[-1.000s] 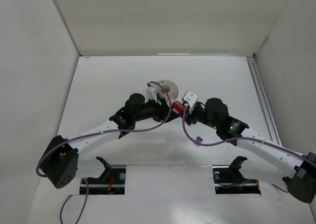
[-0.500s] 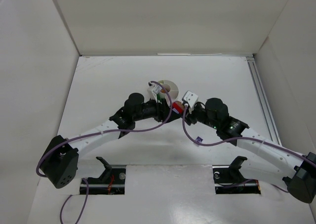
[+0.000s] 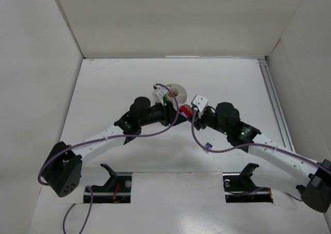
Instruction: Sort the legos into containers by color
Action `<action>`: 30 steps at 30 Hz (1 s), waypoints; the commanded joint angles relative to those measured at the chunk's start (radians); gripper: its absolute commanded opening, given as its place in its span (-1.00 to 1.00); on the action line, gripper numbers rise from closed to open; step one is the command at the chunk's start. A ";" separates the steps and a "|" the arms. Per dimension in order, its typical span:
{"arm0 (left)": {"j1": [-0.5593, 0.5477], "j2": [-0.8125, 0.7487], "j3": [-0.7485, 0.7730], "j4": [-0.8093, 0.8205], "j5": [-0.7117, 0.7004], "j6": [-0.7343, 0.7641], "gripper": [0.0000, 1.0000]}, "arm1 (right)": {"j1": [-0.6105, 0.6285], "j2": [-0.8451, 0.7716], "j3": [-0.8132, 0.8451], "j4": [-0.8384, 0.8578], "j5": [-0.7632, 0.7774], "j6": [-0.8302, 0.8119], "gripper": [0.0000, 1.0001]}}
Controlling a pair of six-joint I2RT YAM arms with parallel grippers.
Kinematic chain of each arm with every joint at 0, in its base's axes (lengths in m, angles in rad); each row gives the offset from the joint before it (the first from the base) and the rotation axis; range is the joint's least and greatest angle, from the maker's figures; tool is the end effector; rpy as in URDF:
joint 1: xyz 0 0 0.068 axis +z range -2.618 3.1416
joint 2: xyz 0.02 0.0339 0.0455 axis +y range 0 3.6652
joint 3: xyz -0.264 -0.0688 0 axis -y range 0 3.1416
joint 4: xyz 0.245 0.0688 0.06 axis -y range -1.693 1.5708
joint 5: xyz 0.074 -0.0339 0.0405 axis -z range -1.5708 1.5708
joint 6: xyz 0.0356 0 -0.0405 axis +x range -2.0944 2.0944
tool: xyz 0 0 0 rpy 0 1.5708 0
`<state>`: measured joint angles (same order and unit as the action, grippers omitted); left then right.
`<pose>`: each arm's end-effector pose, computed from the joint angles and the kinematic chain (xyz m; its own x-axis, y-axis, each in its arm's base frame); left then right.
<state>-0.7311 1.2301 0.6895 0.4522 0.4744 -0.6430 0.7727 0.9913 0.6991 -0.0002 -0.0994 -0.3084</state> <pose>0.1961 -0.1977 0.2784 -0.6118 -0.1677 -0.7730 0.7070 0.3222 -0.6295 0.1637 0.1646 0.2897 0.0348 -0.3879 -0.9211 -0.7893 0.5546 -0.2634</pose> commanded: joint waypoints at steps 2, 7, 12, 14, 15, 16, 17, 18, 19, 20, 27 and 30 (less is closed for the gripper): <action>-0.010 -0.064 0.007 0.027 -0.003 -0.001 -0.57 | 0.008 -0.016 0.005 0.048 0.097 0.028 -0.48; -0.010 -0.128 -0.027 -0.113 -0.052 0.008 -0.60 | -0.004 -0.006 0.046 0.005 0.251 0.046 -0.51; -0.001 -0.172 -0.068 -0.176 -0.097 0.008 -0.60 | -0.085 0.023 0.083 0.005 0.288 0.068 -0.51; -0.001 -0.182 -0.077 -0.198 -0.115 -0.001 -0.60 | -0.119 0.023 0.094 0.005 0.260 0.068 -0.51; -0.001 -0.182 -0.077 -0.207 -0.131 -0.001 -0.55 | -0.119 0.023 0.094 0.005 0.250 0.068 -0.51; -0.001 -0.182 -0.055 -0.207 -0.170 -0.001 -0.51 | -0.128 0.023 0.094 -0.006 0.250 0.058 -0.51; -0.001 -0.173 -0.036 -0.246 -0.198 -0.001 -0.51 | -0.138 0.023 0.094 -0.006 0.250 0.058 -0.51; -0.001 -0.143 -0.016 -0.260 -0.221 -0.001 -0.51 | -0.138 0.014 0.094 -0.017 0.250 0.058 -0.51; -0.001 -0.123 0.008 -0.277 -0.279 0.008 -0.48 | -0.148 0.013 0.094 -0.030 0.250 0.058 -0.51; -0.001 -0.098 0.066 -0.311 -0.307 0.008 -0.48 | -0.148 0.000 0.085 -0.030 0.250 0.058 -0.51; 0.009 0.149 0.345 -0.421 -0.425 0.052 -0.48 | -0.203 -0.059 0.074 -0.132 0.282 0.049 -0.49; 0.009 0.244 0.451 -0.478 -0.470 0.034 -0.46 | -0.225 -0.082 0.074 -0.156 0.291 0.049 -0.49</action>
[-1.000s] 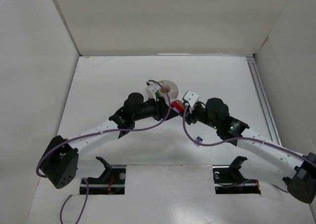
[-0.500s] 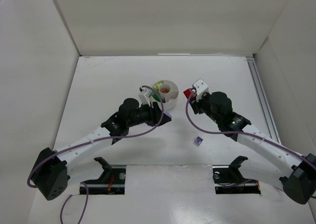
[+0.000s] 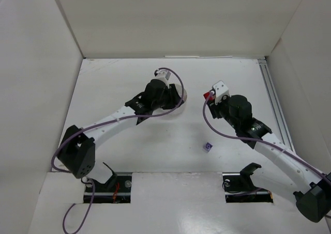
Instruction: Sort the legos into containers by color
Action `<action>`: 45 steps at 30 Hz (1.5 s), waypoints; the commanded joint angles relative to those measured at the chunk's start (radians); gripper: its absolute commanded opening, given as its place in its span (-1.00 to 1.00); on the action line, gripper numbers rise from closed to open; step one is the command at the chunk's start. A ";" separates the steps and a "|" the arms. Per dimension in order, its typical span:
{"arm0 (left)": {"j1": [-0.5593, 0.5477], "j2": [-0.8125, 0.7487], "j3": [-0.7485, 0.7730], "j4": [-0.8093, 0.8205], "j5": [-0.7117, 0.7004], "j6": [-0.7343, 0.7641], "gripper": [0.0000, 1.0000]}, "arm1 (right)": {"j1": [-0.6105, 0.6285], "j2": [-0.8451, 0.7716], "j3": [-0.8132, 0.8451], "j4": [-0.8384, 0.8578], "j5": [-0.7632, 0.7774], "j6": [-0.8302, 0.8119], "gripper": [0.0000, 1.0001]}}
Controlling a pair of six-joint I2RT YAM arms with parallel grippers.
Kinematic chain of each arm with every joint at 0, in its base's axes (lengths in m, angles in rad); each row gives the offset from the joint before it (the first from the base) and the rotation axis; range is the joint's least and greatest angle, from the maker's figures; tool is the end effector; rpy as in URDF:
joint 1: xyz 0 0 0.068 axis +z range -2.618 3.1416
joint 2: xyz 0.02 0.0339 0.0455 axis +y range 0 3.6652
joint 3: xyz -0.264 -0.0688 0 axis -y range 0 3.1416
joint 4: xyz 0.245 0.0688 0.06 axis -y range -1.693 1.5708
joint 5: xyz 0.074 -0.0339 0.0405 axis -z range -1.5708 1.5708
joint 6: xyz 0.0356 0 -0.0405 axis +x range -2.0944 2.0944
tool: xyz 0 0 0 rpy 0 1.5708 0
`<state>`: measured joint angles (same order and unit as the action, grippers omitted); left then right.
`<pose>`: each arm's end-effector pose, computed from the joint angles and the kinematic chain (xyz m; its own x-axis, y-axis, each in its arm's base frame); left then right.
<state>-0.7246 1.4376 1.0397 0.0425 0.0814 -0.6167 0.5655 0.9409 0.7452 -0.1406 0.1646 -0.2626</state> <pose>0.2502 -0.2253 0.2974 -0.6276 -0.2142 -0.7484 0.4348 0.7010 -0.5653 0.1884 0.1127 0.3020 -0.1658 -0.4085 -0.8976 -0.4567 0.8385 -0.2973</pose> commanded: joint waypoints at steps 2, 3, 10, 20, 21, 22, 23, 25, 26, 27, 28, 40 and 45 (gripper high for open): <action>0.002 0.087 0.141 -0.115 -0.106 -0.026 -0.43 | -0.030 -0.042 0.019 -0.040 0.027 0.003 -0.49; 0.002 0.099 0.158 -0.128 -0.147 -0.040 -0.43 | -0.041 -0.042 0.019 -0.040 0.027 0.003 -0.49; -0.044 0.173 0.282 -0.262 -0.322 -0.158 -0.38 | -0.070 -0.060 0.010 -0.060 0.027 0.003 -0.47; -0.094 0.287 0.437 -0.412 -0.462 -0.264 -0.36 | -0.101 -0.070 -0.009 -0.070 0.027 -0.006 -0.47; -0.095 0.300 0.450 -0.412 -0.471 -0.264 -0.36 | -0.101 -0.070 -0.009 -0.070 0.018 -0.006 -0.47; -0.095 0.300 0.450 -0.421 -0.480 -0.284 -0.36 | -0.101 -0.070 -0.009 -0.070 0.018 -0.015 -0.47; -0.104 0.313 0.459 -0.434 -0.489 -0.296 -0.36 | -0.110 -0.070 -0.009 -0.070 0.018 -0.015 -0.47; -0.104 0.313 0.468 -0.444 -0.502 -0.305 -0.36 | -0.110 -0.070 -0.009 -0.079 0.018 -0.015 -0.47; -0.104 0.323 0.468 -0.444 -0.518 -0.316 -0.33 | -0.110 -0.070 -0.009 -0.079 0.018 -0.015 -0.47; -0.114 0.323 0.468 -0.444 -0.528 -0.316 -0.33 | -0.119 -0.070 -0.009 -0.079 0.018 -0.024 -0.47; -0.114 0.323 0.477 -0.444 -0.549 -0.327 -0.31 | -0.119 -0.070 -0.009 -0.079 0.009 -0.024 -0.47; -0.134 0.415 0.542 -0.484 -0.591 -0.364 -0.28 | -0.138 -0.079 -0.009 -0.099 0.000 -0.043 -0.44; -0.144 0.415 0.542 -0.495 -0.624 -0.390 -0.26 | -0.138 -0.079 -0.009 -0.099 0.000 -0.043 -0.44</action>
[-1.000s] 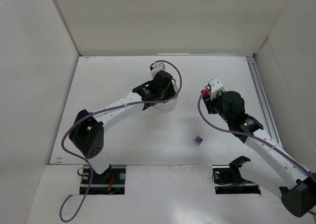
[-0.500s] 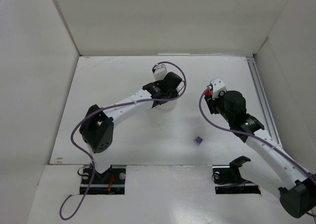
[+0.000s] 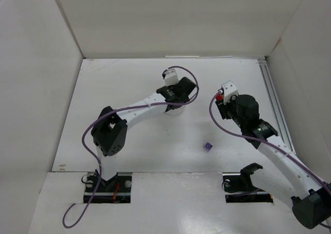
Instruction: Sort the legos into containers by color
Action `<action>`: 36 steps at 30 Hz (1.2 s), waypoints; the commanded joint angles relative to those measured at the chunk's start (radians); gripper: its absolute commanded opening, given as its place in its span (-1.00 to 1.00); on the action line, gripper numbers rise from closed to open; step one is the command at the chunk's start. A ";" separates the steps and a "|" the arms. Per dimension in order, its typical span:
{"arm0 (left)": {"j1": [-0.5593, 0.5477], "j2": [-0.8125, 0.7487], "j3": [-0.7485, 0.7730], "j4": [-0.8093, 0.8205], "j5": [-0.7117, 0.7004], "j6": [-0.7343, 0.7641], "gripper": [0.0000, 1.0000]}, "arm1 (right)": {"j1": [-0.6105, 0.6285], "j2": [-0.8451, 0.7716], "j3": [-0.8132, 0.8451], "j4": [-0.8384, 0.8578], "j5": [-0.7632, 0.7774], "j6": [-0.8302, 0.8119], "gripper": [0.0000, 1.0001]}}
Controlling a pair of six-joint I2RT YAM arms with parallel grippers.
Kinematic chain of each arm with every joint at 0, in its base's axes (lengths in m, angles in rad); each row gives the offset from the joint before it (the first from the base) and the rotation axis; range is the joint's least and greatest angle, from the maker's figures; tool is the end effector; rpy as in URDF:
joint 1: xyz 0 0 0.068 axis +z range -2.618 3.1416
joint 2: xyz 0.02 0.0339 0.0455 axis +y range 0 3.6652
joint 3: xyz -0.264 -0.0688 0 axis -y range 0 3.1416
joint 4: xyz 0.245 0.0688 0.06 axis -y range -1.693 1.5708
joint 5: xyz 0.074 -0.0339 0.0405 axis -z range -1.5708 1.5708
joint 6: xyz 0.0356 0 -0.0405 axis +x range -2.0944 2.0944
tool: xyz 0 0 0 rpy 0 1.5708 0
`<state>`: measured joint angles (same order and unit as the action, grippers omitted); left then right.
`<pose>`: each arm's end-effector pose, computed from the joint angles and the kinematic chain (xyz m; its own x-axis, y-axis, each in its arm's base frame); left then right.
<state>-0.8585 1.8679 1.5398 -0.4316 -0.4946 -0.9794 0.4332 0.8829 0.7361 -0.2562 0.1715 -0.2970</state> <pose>0.2905 -0.3106 0.2712 -0.6172 -0.4032 -0.6756 -0.1277 0.8987 -0.4196 0.1876 0.0801 0.2982 -0.2610 -0.4384 -0.8600 -0.3634 0.8700 -0.3332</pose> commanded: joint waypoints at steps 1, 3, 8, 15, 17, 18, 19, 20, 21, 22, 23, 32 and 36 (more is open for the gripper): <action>-0.010 -0.015 0.042 -0.021 -0.061 -0.027 -0.26 | -0.005 -0.021 0.000 0.017 -0.007 -0.008 -0.44; -0.010 -0.004 0.042 -0.021 -0.061 -0.027 -0.13 | -0.005 -0.021 0.000 0.017 -0.017 -0.008 -0.44; -0.010 -0.004 0.051 -0.021 -0.061 -0.016 0.17 | -0.005 -0.021 0.000 0.017 -0.017 -0.008 -0.44; -0.019 -0.013 0.051 -0.021 -0.036 0.007 0.17 | -0.005 -0.021 0.000 0.017 -0.059 -0.019 -0.44; -0.019 -0.035 0.051 -0.006 -0.010 0.040 0.17 | -0.005 -0.030 0.000 0.017 -0.087 -0.048 -0.44; -0.019 -0.047 0.025 0.008 0.028 0.059 0.17 | -0.005 -0.039 -0.009 0.017 -0.137 -0.066 -0.42; -0.019 -0.061 0.011 0.046 0.053 0.103 0.17 | -0.005 -0.039 -0.009 0.017 -0.170 -0.085 -0.42; -0.019 -0.099 -0.007 0.072 0.083 0.132 0.17 | -0.005 -0.051 -0.009 0.026 -0.208 -0.129 -0.42; -0.019 -0.120 -0.027 0.099 0.149 0.154 0.20 | -0.005 -0.052 -0.009 0.026 -0.284 -0.143 -0.42; -0.019 -0.145 -0.077 0.166 0.189 0.185 0.20 | -0.005 -0.061 -0.018 0.040 -0.326 -0.143 -0.39; -0.019 -0.198 -0.102 0.195 0.229 0.218 0.20 | -0.005 -0.061 -0.027 0.063 -0.364 -0.161 -0.39; 0.051 -0.481 -0.470 0.566 0.676 0.351 0.65 | -0.005 -0.071 -0.037 0.115 -0.567 -0.182 -0.37; 0.052 -0.507 -0.530 0.740 0.839 0.389 0.76 | -0.005 -0.071 -0.037 0.161 -0.653 -0.159 -0.37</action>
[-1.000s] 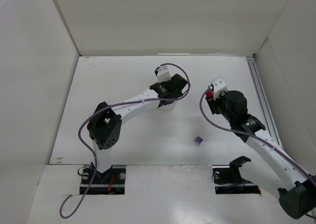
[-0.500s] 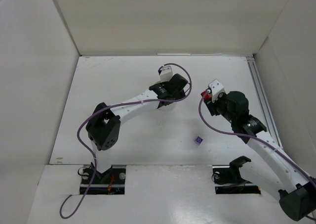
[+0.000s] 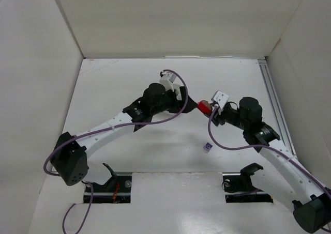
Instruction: Sort the legos into containers by color
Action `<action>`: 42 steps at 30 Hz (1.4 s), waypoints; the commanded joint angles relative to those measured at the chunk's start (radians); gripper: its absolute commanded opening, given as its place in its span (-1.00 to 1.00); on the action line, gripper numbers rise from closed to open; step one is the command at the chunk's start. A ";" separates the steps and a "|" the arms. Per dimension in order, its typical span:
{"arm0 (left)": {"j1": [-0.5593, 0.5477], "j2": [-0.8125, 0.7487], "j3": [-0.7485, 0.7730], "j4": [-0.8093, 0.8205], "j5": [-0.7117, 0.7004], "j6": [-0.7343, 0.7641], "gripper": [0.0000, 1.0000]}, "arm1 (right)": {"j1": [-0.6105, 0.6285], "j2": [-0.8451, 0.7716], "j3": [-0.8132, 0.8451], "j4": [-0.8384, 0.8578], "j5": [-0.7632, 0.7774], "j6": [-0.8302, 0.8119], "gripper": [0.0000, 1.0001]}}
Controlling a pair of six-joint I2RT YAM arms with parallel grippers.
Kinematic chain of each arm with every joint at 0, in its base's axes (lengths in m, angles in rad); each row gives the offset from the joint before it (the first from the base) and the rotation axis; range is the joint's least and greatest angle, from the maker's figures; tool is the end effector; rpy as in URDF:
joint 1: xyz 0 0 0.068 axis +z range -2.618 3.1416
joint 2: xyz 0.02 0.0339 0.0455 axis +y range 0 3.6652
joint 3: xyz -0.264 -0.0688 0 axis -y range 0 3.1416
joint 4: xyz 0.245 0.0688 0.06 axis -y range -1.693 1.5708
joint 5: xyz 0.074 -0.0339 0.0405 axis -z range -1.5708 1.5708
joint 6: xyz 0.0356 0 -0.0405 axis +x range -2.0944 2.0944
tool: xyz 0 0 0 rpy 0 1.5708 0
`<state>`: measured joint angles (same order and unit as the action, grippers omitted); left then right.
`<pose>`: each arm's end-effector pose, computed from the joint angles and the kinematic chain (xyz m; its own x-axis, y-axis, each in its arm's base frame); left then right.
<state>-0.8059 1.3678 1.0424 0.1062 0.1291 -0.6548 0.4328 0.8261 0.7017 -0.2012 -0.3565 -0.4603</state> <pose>0.2216 -0.2375 0.3268 -0.6081 -0.2386 -0.7571 0.5448 0.5683 -0.6166 0.1703 0.0924 0.3024 0.0478 -0.4365 -0.8984 -0.7501 0.5783 -0.3209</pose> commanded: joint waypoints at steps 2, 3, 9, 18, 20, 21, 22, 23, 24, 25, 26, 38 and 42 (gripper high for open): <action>-0.001 0.002 -0.033 0.216 0.254 0.064 0.76 | -0.005 -0.015 -0.002 0.115 -0.136 0.017 -0.37; -0.001 0.016 -0.033 0.233 0.292 0.064 0.76 | -0.005 -0.015 -0.002 0.124 -0.150 0.017 -0.35; -0.001 0.025 -0.044 0.351 0.379 0.055 0.71 | -0.005 -0.005 0.016 0.135 -0.150 0.054 -0.35; -0.001 0.045 -0.035 0.371 0.369 0.046 0.15 | 0.004 0.005 0.016 0.175 -0.170 0.097 -0.35; -0.001 0.045 -0.035 0.371 0.369 0.046 0.06 | 0.004 0.005 0.016 0.175 -0.159 0.107 -0.35; -0.001 0.045 -0.035 0.371 0.369 0.046 0.06 | 0.004 0.005 0.016 0.175 -0.148 0.107 -0.35; -0.001 0.045 -0.035 0.371 0.369 0.046 0.04 | 0.004 0.005 0.016 0.175 -0.148 0.107 -0.35; -0.001 0.045 -0.035 0.371 0.360 0.037 0.04 | 0.004 0.005 0.016 0.186 -0.148 0.118 -0.35; -0.001 0.045 -0.035 0.371 0.360 0.037 0.04 | 0.004 0.005 0.025 0.186 -0.148 0.118 -0.35; -0.001 0.054 -0.035 0.371 0.350 0.027 -0.02 | 0.014 0.014 0.025 0.186 -0.148 0.118 -0.35; -0.001 0.054 -0.025 0.371 0.349 0.027 -0.05 | 0.014 0.015 0.025 0.197 -0.148 0.118 -0.35; 0.017 0.063 -0.035 0.380 0.288 -0.037 -0.65 | 0.055 0.025 0.016 0.197 -0.113 0.127 -0.32; 0.028 0.054 -0.065 0.380 0.288 -0.048 -0.70 | 0.055 0.025 0.007 0.197 -0.113 0.127 -0.11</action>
<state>-0.7879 1.4395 0.9939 0.4168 0.4259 -0.6819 0.4606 0.8532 0.7017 -0.0685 -0.4252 -0.3515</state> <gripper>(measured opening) 0.341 0.533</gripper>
